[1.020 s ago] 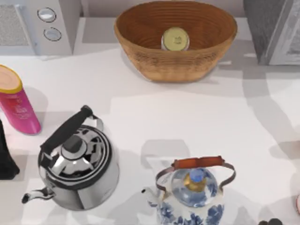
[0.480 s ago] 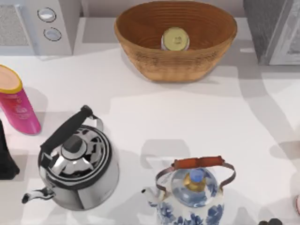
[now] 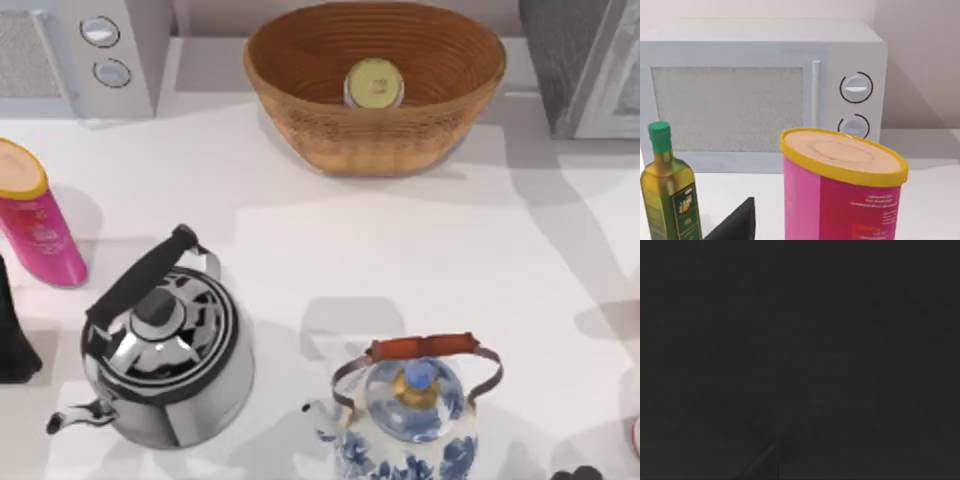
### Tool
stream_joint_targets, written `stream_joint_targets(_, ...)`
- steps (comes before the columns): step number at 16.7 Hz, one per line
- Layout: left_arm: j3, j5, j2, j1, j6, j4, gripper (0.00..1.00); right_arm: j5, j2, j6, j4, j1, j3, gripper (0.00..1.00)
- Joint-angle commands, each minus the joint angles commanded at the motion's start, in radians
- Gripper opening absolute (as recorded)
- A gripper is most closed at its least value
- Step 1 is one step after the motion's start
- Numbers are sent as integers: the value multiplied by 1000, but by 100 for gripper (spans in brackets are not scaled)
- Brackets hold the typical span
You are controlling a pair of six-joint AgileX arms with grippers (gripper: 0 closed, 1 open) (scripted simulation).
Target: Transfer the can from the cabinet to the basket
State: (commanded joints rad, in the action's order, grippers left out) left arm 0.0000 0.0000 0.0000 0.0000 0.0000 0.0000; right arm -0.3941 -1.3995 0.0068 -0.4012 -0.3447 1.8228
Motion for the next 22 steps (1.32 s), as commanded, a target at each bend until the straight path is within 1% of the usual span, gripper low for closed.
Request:
stream_joint_targets(4,0,0,0,0,0,0,100,22,38,0,7,1,-59,100)
stream_joint_targets(8,0,0,0,0,0,0,100,83,169,-1,34,18,-263,100)
stream_joint_targets(14,0,0,0,0,0,0,100,193,515,-3,126,96,-734,100)
stream_joint_targets(22,0,0,0,0,0,0,100,327,1102,-5,308,257,-1490,100)
